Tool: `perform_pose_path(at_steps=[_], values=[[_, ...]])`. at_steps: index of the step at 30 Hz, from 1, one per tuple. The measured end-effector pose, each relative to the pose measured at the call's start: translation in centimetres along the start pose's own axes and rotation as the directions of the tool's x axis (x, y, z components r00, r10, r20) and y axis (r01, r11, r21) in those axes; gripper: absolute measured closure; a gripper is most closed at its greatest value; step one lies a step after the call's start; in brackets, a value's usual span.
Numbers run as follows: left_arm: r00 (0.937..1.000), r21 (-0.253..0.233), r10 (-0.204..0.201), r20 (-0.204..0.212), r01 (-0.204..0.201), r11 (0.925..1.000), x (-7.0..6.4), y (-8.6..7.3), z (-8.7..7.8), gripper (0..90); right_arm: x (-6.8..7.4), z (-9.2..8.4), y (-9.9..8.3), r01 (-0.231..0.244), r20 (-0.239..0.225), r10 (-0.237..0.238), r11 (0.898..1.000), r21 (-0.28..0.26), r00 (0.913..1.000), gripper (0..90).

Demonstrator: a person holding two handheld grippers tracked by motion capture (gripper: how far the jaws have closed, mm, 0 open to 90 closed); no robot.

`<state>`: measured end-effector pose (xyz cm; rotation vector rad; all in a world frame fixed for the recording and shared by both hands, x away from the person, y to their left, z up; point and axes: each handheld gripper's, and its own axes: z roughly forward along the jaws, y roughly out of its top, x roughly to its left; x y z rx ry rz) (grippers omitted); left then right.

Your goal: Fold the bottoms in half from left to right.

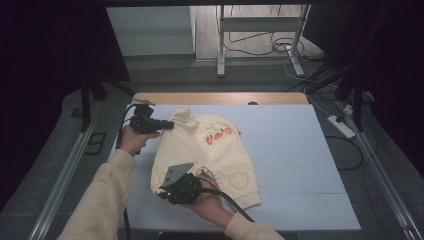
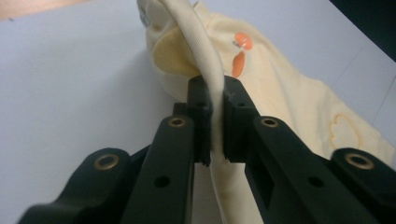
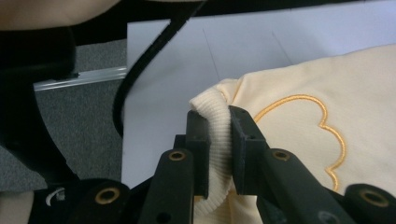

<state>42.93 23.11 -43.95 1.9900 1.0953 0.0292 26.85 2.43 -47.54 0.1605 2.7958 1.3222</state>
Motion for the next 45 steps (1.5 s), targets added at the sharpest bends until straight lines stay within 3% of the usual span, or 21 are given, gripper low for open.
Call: perform_pose_path(at_steps=[6,18,45], values=[[0.9998,-0.001,0.011,-0.016,-0.011,0.9999,-0.6,0.3,-0.4,83.2,0.6,-0.8,1.1,0.038,0.023,-0.038,0.999,-0.019,0.9990,79.1],[1.0000,-0.003,0.004,0.002,-0.004,1.0000,-1.2,0.9,2.4,83.2,-0.5,-3.2,-1.9,-0.029,0.042,0.029,1.000,-0.011,0.9987,79.7],[0.9993,0.008,0.018,0.032,-0.018,0.9998,-2.9,1.7,4.9,83.0,-0.7,-7.6,-5.0,-0.085,0.096,0.087,0.996,-0.027,0.9915,80.0]])
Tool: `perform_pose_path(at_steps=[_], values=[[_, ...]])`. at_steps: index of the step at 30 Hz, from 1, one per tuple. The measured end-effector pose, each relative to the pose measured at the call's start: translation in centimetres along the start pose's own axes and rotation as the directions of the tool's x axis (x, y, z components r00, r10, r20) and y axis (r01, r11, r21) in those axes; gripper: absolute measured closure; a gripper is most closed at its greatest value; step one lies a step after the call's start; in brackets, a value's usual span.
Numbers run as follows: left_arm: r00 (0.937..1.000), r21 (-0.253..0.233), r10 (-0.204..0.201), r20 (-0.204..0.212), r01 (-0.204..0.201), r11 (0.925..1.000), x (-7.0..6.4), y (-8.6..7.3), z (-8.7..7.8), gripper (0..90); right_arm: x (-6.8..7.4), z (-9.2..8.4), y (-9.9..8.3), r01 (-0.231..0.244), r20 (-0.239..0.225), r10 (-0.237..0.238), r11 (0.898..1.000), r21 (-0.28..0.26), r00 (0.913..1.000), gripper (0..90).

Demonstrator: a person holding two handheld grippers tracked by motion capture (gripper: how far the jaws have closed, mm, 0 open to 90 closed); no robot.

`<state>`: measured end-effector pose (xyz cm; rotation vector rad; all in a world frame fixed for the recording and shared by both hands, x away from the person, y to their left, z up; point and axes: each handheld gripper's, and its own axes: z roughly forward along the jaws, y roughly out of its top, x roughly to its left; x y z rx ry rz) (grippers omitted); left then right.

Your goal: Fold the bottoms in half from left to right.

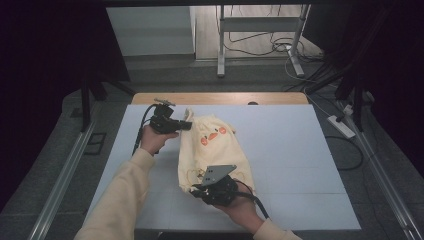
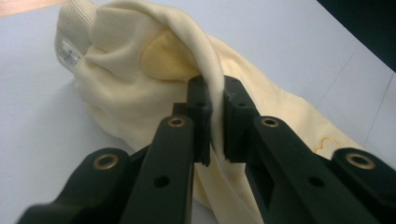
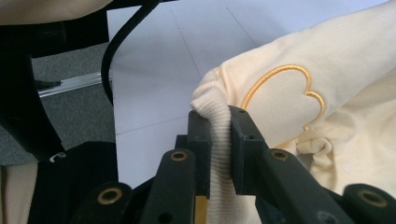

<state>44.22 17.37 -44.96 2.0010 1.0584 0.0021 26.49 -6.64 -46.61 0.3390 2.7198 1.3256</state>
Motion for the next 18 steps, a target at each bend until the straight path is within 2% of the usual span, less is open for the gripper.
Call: perform_pose_path(at_steps=[18], values=[[0.9995,0.013,0.020,0.022,-0.021,0.9997,-1.0,0.8,1.7,82.9,-0.5,-2.3,-1.7,-0.029,0.044,0.029,1.000,-0.010,0.9986,80.3]])
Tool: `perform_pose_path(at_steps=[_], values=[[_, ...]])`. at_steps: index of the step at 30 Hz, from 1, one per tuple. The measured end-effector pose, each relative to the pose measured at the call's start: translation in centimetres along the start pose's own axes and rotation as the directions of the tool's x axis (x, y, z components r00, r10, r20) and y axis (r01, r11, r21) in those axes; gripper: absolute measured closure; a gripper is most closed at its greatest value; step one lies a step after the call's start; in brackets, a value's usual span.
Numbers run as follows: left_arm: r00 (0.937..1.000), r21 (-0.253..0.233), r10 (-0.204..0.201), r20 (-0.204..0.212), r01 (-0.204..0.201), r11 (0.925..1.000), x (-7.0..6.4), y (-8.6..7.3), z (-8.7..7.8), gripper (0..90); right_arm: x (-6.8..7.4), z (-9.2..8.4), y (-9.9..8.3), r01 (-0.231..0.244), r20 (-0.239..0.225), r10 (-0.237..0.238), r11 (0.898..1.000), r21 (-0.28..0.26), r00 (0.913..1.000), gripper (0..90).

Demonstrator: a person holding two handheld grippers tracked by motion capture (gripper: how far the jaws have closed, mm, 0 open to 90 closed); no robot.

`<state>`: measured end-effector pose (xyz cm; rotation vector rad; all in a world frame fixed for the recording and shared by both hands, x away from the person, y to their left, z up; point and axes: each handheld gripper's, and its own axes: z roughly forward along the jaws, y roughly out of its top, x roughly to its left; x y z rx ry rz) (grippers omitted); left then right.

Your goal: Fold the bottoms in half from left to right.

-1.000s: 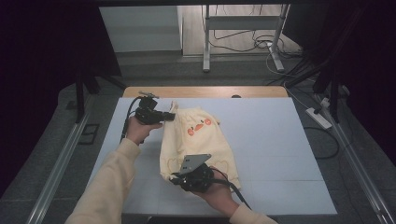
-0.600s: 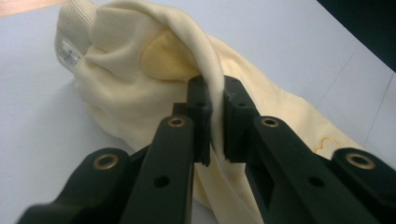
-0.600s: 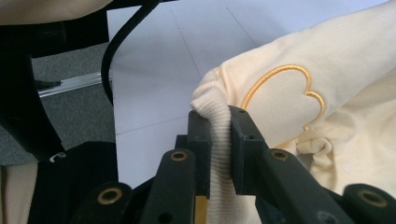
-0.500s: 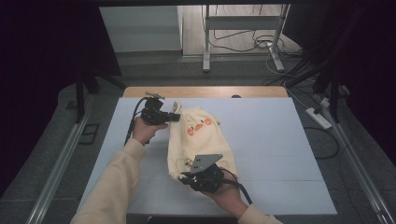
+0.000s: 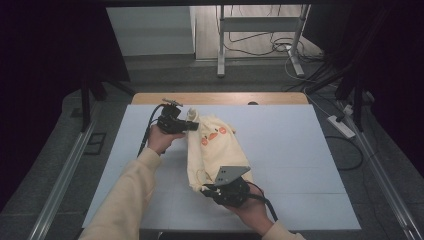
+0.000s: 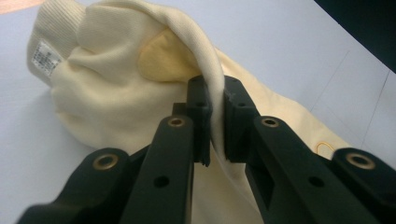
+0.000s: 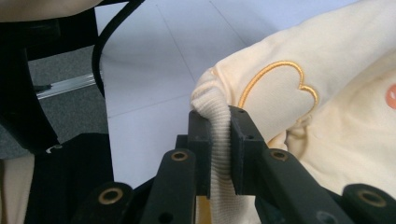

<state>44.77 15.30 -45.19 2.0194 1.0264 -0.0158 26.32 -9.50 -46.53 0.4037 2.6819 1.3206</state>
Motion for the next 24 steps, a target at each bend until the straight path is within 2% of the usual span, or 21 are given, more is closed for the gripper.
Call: perform_pose_path(at_steps=[10,24], values=[[0.9998,0.004,0.007,0.018,-0.007,1.0000,-0.5,0.5,1.2,82.7,-0.5,-1.3,-1.1,-0.030,0.035,0.030,1.000,-0.002,0.9989,80.4],[0.9993,0.010,0.014,0.035,-0.014,0.9999,-0.8,0.9,2.3,82.8,-0.7,-2.2,-1.9,-0.063,0.049,0.064,0.998,-0.009,0.9968,80.6]])
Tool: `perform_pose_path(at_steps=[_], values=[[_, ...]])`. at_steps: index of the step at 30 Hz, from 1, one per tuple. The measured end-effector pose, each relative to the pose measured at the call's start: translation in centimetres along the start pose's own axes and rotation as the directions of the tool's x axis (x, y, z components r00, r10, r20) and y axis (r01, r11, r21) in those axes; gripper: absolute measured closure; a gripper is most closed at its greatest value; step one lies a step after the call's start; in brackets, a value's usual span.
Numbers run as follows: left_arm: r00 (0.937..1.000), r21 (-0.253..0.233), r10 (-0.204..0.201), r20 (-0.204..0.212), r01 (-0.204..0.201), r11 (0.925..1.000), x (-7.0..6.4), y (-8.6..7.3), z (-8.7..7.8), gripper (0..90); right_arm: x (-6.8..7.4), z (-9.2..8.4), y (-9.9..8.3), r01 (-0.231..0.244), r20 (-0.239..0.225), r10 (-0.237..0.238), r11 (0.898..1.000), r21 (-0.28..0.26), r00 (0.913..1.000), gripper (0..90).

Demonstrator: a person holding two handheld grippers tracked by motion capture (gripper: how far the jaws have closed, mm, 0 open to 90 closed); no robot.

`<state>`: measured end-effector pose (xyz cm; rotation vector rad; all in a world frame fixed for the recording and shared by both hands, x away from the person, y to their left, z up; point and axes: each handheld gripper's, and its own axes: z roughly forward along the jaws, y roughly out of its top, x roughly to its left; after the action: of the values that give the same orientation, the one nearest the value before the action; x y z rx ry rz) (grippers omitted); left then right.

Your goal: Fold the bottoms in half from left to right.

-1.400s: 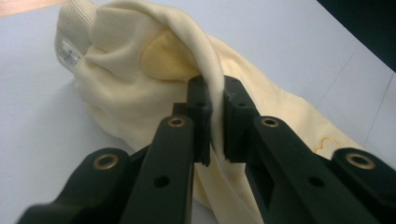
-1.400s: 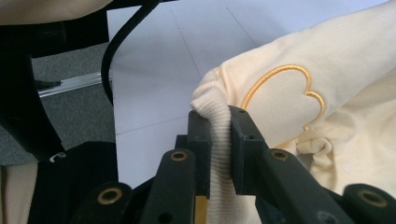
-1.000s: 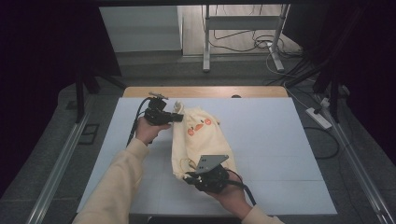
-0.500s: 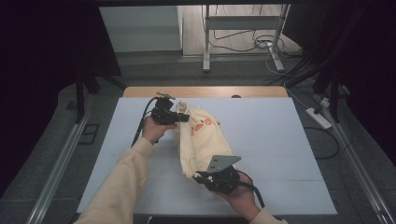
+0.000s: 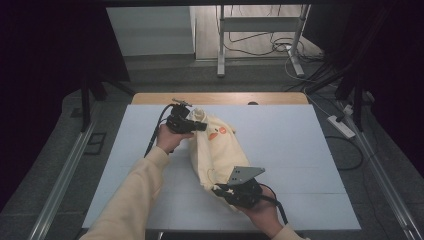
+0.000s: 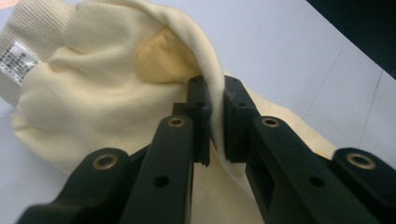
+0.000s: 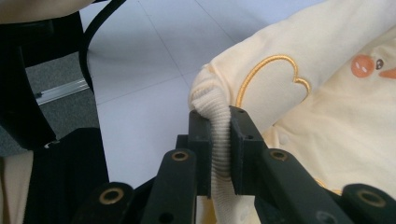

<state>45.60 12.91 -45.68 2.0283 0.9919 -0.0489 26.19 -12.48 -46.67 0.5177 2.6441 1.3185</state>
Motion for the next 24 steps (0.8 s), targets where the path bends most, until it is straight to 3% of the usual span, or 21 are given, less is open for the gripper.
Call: perform_pose_path(at_steps=[24], values=[[0.9994,0.018,0.021,0.029,-0.022,0.9996,-1.4,0.7,2.8,82.5,-0.4,-2.4,-1.8,-0.038,0.043,0.038,0.999,-0.004,0.9984,80.8]])
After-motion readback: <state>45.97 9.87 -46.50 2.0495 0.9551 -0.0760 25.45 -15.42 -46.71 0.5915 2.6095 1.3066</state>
